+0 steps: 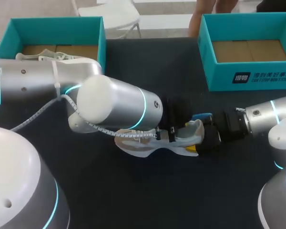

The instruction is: Take the shoe out of the shoebox, open the shoe tongue, remove and reinsert the insole, then place the shoe into the shoebox

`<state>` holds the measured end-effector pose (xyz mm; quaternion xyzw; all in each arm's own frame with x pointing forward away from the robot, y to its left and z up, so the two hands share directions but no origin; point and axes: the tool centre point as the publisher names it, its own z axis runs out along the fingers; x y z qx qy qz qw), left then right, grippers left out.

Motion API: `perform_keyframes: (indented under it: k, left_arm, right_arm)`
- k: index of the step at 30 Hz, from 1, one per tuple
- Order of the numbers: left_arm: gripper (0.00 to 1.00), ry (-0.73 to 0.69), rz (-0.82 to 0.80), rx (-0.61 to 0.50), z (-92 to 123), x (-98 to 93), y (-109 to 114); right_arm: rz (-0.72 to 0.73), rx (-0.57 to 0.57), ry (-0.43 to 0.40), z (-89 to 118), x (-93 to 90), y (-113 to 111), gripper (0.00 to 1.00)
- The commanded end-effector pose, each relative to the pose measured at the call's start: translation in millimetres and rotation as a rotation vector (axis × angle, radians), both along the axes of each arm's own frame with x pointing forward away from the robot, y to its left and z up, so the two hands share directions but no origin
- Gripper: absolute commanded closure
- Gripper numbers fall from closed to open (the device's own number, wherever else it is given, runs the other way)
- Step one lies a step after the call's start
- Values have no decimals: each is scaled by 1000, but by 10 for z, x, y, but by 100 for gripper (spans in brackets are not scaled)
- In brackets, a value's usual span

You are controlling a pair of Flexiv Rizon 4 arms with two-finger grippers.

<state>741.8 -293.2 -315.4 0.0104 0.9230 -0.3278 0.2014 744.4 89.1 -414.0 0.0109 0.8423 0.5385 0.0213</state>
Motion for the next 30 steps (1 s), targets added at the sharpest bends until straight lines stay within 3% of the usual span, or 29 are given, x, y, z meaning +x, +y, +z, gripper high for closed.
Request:
perform_keyframes:
  k: [1,6,18,30]
  left_arm:
    - [100,18,-22,-9,127,-2,64]
    - [100,79,-92,-38,236,-16,-21]
    - [100,183,-301,-108,724,-71,-186]
    - [100,182,-437,-139,1198,-71,-329]
  right_arm:
    - [-1,-4,1,-35,-3,22,100]
    - [-1,-4,1,-35,-3,22,100]
    - [-1,-4,1,-35,-3,22,100]
    - [-1,-4,1,-35,-3,22,100]
